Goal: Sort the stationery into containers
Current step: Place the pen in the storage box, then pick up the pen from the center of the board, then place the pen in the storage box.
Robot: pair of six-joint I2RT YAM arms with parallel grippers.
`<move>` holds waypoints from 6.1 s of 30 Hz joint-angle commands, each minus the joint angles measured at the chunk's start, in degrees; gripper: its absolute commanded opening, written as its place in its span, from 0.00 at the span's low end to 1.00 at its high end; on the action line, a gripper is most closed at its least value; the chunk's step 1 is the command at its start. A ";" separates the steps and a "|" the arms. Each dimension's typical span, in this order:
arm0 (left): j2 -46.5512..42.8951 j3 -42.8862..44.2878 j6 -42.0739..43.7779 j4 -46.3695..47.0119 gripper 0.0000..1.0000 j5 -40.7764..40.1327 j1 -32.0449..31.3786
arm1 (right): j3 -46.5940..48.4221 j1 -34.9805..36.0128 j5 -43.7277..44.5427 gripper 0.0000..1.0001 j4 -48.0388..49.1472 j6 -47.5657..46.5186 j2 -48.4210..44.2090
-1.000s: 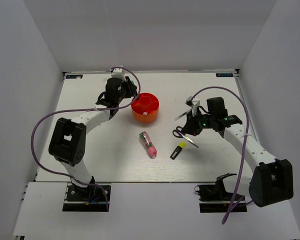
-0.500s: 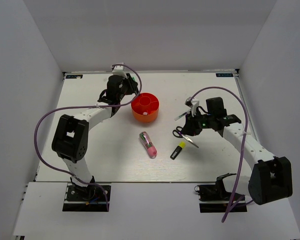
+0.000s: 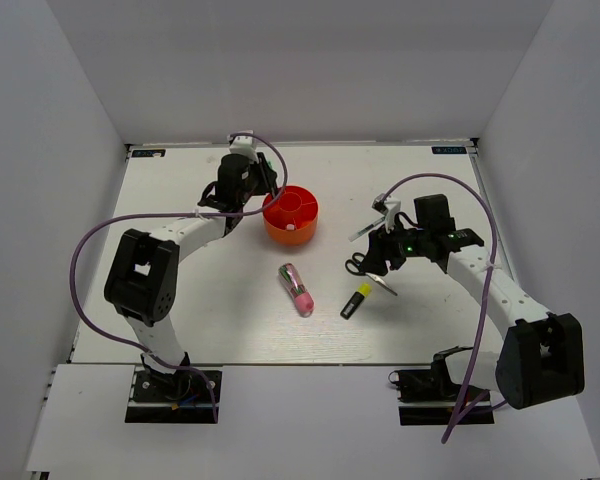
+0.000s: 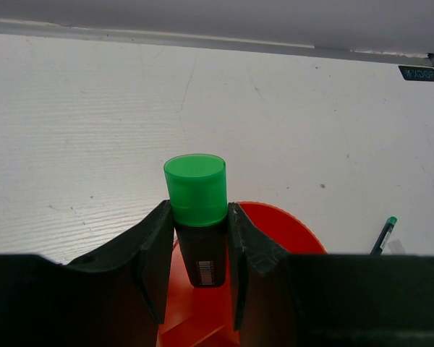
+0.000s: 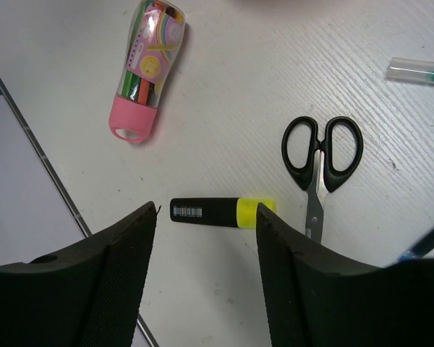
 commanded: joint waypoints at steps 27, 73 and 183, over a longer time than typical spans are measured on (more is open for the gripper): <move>-2.94 2.19 4.41 -6.27 0.62 -4.13 -1.54 | 0.43 -2.98 -7.22 0.82 -1.02 -4.55 -1.33; -71.94 -35.52 6.52 -57.69 0.91 3.34 0.13 | 12.03 24.79 21.87 0.51 -25.73 -90.96 30.49; -69.83 -36.39 7.13 -57.86 0.93 1.40 0.93 | 75.66 15.57 -31.92 0.00 28.42 -10.09 70.83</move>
